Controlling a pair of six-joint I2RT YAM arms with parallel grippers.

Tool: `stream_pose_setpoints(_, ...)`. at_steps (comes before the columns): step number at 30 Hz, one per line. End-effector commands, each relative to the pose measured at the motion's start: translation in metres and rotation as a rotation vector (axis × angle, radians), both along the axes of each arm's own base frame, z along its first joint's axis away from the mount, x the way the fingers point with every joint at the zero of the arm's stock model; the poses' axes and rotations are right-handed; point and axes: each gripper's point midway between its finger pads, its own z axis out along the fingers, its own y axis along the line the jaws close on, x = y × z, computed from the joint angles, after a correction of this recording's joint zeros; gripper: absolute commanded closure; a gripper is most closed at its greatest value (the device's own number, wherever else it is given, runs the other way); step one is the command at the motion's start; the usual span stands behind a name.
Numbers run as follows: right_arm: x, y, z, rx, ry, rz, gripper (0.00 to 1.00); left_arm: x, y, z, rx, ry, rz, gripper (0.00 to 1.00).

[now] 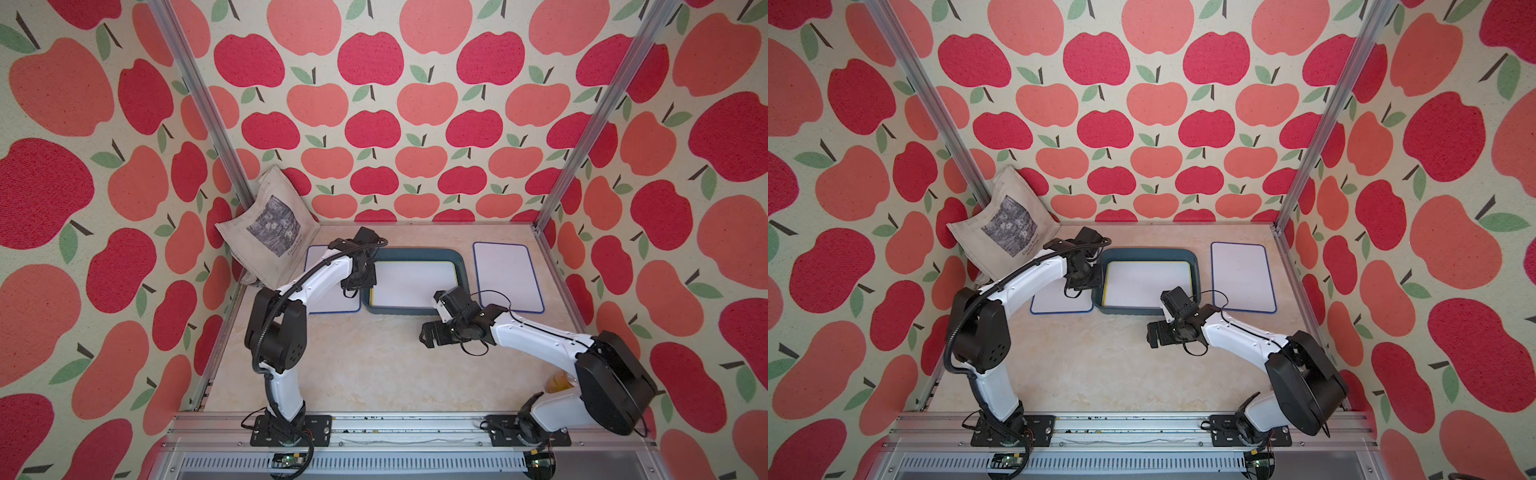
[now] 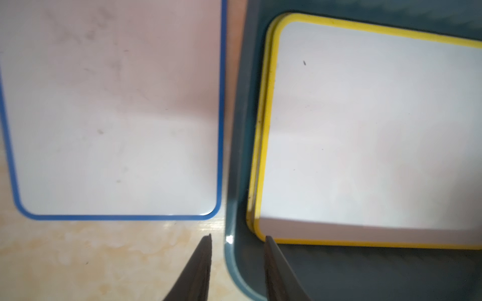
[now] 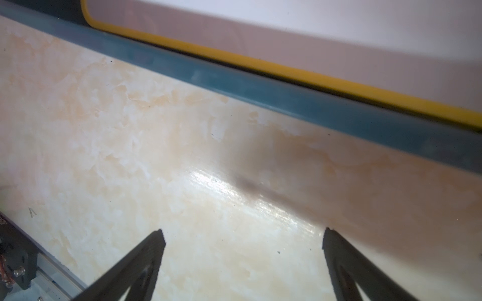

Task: Put the whiteboard into the storage box
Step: Place the whiteboard in the storage box, then move the whiteboard to the center of the board.

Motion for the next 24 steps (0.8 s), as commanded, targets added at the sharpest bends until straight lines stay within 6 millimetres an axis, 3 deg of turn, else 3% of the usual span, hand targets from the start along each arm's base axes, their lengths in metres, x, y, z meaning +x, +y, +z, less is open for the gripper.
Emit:
stream_pose_setpoints(1, 0.005, 0.011, 0.005, 0.027, 0.006, -0.009, 0.01, -0.016, 0.043, -0.018, 0.034, 0.039, 0.086, 0.63)
stream_pose_setpoints(7, 0.011, 0.032, 0.010, 0.041, 0.008, 0.006, 0.01, -0.037, 0.081, -0.041, 0.014, 0.056, 0.187, 0.63)
stream_pose_setpoints(24, -0.006, 0.110, -0.002, 0.022, 0.054, 0.089, 0.01, -0.019, 0.103, -0.072, 0.106, -0.024, 0.221, 0.64)
